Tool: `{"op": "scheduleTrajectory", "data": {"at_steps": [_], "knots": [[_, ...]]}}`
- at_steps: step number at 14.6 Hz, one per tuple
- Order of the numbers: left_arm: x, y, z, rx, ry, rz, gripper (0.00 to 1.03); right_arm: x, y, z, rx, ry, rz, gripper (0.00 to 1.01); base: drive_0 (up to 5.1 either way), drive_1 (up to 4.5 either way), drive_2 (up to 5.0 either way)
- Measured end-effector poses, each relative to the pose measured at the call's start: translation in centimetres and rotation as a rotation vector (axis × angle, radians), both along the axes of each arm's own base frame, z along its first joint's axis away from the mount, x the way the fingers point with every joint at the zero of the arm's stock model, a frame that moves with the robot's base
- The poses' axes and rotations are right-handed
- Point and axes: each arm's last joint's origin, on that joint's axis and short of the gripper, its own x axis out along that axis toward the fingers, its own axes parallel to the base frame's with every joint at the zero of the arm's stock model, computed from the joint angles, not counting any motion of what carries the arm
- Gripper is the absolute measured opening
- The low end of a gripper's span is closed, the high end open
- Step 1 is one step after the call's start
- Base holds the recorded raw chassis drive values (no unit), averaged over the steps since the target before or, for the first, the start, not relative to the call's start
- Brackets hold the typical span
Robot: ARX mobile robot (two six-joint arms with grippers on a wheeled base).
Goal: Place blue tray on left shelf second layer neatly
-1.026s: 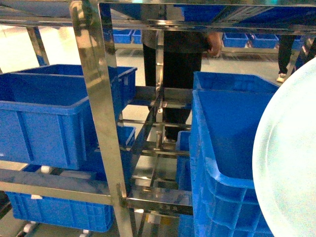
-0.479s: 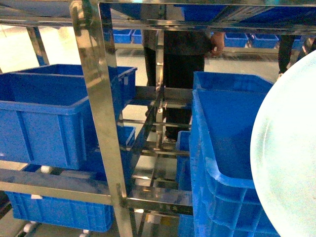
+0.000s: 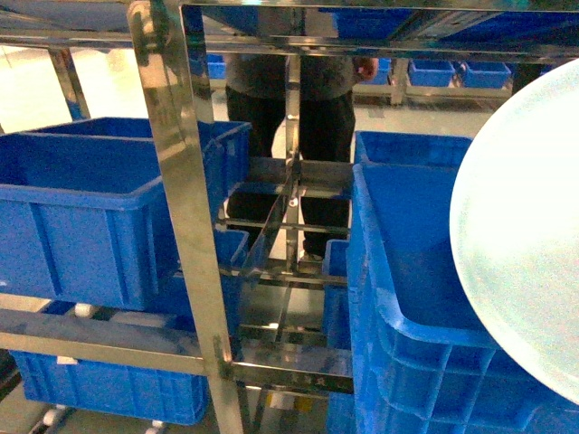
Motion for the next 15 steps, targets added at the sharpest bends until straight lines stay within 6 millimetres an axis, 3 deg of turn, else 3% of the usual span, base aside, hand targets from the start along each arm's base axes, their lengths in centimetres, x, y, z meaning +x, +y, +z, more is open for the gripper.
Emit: {"op": "scheduleTrajectory", "data": {"at_steps": [15], "knots": [[0.0, 0.0, 0.0, 0.000, 0.000, 0.000, 0.98, 10.4, -3.6, -4.1, -0.020, 0.060, -0.150, 0.02, 0.0, 0.00, 0.0]]}}
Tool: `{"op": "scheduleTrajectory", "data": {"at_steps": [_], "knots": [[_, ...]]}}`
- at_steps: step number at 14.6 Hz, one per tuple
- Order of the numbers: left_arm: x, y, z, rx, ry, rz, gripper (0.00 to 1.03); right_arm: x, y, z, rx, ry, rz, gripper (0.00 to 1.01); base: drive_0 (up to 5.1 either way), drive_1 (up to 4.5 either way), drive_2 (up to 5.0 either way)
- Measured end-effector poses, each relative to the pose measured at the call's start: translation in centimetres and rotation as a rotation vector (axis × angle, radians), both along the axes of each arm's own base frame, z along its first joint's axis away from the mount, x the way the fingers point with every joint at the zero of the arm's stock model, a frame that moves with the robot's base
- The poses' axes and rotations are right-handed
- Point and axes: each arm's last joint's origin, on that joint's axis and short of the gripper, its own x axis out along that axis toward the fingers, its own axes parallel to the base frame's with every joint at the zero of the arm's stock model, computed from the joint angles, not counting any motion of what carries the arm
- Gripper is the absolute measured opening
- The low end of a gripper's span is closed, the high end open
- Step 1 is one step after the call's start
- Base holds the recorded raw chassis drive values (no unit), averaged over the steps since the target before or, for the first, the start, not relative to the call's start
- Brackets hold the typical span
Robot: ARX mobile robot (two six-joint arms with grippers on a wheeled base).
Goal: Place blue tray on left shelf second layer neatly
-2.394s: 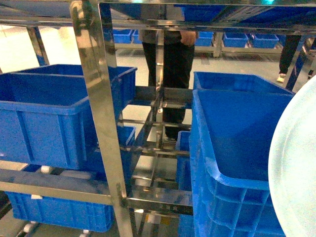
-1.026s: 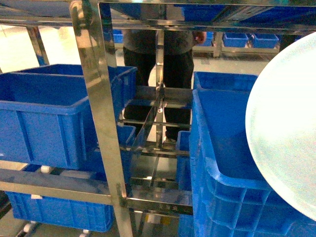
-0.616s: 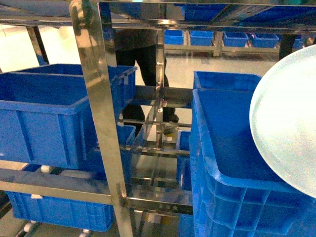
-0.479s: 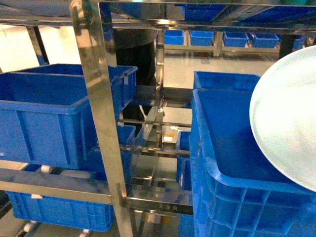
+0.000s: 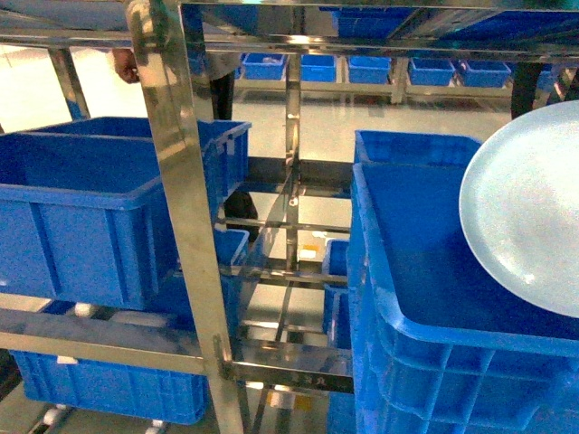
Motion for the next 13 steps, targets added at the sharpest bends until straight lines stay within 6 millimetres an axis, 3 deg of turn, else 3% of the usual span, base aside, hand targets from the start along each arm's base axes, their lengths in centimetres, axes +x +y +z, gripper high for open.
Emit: {"op": "scheduleTrajectory", "data": {"at_steps": [2, 5, 8, 13], "knots": [[0.0, 0.0, 0.0, 0.000, 0.000, 0.000, 0.98, 0.5, -0.1, -0.5, -0.002, 0.014, -0.001, 0.19, 0.0, 0.00, 0.0], [0.0, 0.0, 0.0, 0.000, 0.000, 0.000, 0.98, 0.4, 0.4, -0.2, 0.002, 0.000, 0.011, 0.59, 0.0, 0.00, 0.0], [0.0, 0.0, 0.0, 0.000, 0.000, 0.000, 0.98, -1.9, 1.5, 1.7, 0.013, -0.047, 0.043, 0.98, 0.0, 0.00, 0.0], [0.0, 0.0, 0.0, 0.000, 0.000, 0.000, 0.98, -8.2, 2.3, 3.6, 0.034, -0.074, 0.069, 0.98, 0.0, 0.00, 0.0]]}}
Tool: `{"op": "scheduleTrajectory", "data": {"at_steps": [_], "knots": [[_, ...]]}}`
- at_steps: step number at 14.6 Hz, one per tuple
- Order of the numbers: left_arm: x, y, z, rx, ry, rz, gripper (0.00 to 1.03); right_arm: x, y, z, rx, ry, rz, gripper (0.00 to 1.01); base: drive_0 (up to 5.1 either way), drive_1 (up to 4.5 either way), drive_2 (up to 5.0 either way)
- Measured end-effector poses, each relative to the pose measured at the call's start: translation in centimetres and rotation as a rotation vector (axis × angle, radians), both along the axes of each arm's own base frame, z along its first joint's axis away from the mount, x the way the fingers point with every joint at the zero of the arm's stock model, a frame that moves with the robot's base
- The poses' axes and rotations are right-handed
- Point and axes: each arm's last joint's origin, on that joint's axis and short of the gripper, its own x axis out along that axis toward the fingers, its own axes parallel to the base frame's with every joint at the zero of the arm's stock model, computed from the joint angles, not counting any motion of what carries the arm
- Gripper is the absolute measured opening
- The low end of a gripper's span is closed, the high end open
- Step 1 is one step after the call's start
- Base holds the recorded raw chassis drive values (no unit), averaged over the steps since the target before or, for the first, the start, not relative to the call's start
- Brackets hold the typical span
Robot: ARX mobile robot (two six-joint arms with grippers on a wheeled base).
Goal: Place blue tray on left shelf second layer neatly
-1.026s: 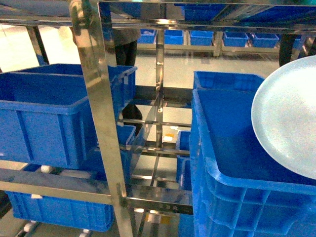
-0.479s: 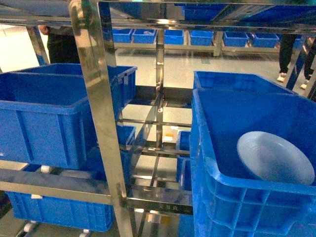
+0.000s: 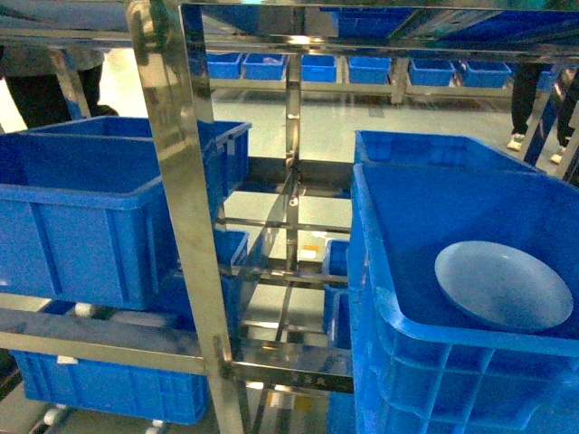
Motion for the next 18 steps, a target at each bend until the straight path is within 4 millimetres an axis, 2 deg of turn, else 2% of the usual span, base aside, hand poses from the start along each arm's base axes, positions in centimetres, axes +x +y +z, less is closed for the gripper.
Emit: {"op": "scheduleTrajectory", "data": {"at_steps": [2, 3, 5, 6, 8, 9, 10, 11, 12, 15, 18], "knots": [[0.0, 0.0, 0.0, 0.000, 0.000, 0.000, 0.98, -2.4, -0.4, 0.7, 0.005, -0.006, 0.007, 0.98, 0.0, 0.00, 0.0], [0.0, 0.0, 0.0, 0.000, 0.000, 0.000, 0.98, -5.2, -0.6, 0.3, 0.024, 0.027, 0.015, 0.98, 0.0, 0.00, 0.0], [0.0, 0.0, 0.0, 0.000, 0.000, 0.000, 0.98, -7.8, 0.2, -0.8, 0.038, 0.071, 0.039, 0.98, 0.0, 0.00, 0.0], [0.0, 0.0, 0.0, 0.000, 0.000, 0.000, 0.98, -8.7, 0.8, -1.3, 0.020, 0.091, 0.057, 0.98, 0.0, 0.00, 0.0], [0.0, 0.0, 0.0, 0.000, 0.000, 0.000, 0.98, -9.1, 0.9, -1.0, 0.001, 0.059, 0.049, 0.97, 0.0, 0.00, 0.0], [0.0, 0.0, 0.0, 0.000, 0.000, 0.002, 0.98, -9.1, 1.4, -1.1, 0.003, -0.031, -0.047, 0.83, 0.0, 0.00, 0.0], [0.0, 0.0, 0.0, 0.000, 0.000, 0.000, 0.98, -9.3, 2.1, -0.6, 0.013, -0.083, -0.051, 0.70, 0.0, 0.00, 0.0], [0.0, 0.0, 0.0, 0.000, 0.000, 0.000, 0.98, -9.9, 2.1, -1.4, 0.014, -0.015, -0.076, 0.57, 0.0, 0.00, 0.0], [0.0, 0.0, 0.0, 0.000, 0.002, 0.001, 0.98, -10.3, 2.0, -1.1, 0.018, -0.062, -0.099, 0.44, 0.0, 0.00, 0.0], [0.0, 0.0, 0.0, 0.000, 0.001, 0.000, 0.98, -10.3, 2.0, -1.2, 0.020, -0.052, -0.097, 0.01, 0.0, 0.00, 0.0], [0.0, 0.0, 0.0, 0.000, 0.000, 0.000, 0.98, -10.3, 2.0, -1.2, 0.024, -0.053, -0.098, 0.02, 0.0, 0.00, 0.0]]}}
